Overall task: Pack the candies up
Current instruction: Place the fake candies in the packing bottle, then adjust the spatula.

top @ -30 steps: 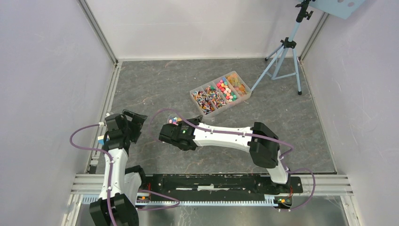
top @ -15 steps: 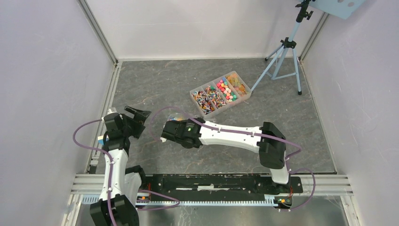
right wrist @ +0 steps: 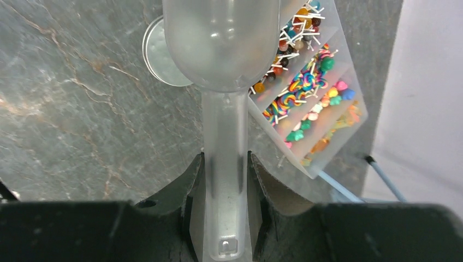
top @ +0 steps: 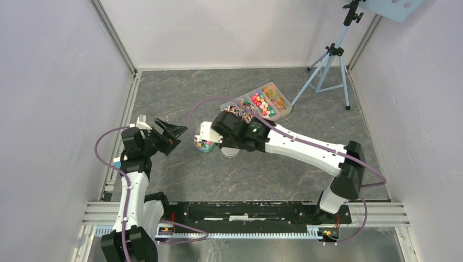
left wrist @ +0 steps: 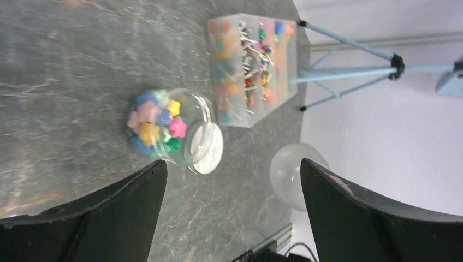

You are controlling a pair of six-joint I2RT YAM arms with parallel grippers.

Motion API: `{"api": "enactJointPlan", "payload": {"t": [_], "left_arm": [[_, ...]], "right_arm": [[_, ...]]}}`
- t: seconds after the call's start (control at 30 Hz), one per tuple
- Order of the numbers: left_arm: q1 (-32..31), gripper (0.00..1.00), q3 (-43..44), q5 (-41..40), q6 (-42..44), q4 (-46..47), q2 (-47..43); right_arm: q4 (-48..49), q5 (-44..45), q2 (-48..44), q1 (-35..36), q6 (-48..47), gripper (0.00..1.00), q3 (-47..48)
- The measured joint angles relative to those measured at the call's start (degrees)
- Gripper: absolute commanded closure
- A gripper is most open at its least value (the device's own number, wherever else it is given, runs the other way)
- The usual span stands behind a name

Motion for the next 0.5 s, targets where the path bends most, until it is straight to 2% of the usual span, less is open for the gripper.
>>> {"api": "enactJointPlan", "payload": {"t": [0.17, 0.3, 0.4, 0.5], "left_arm": [[-5.38, 0.03, 2.84, 2.54, 0.11, 0.35, -0.24], [-10.71, 0.04, 6.32, 2.62, 0.09, 0.9, 0.35], [-14.32, 0.12, 8.98, 2.14, 1.53, 0.24, 1.53], [-18.01, 0.17, 13.42, -0.83, 6.62, -4.63, 1.75]], "right_arm": [[3.3, -10.95, -5.4, -6.25, 1.68, 1.0, -3.61], [5.25, -16.11, -8.28, -9.33, 2.32, 1.0, -6.71], [6.73, -20.06, -10.4, -10.49, 2.58, 1.0, -9.44], [7.87, -23.67, -12.02, -12.39, 2.58, 1.0, -11.8]]}}
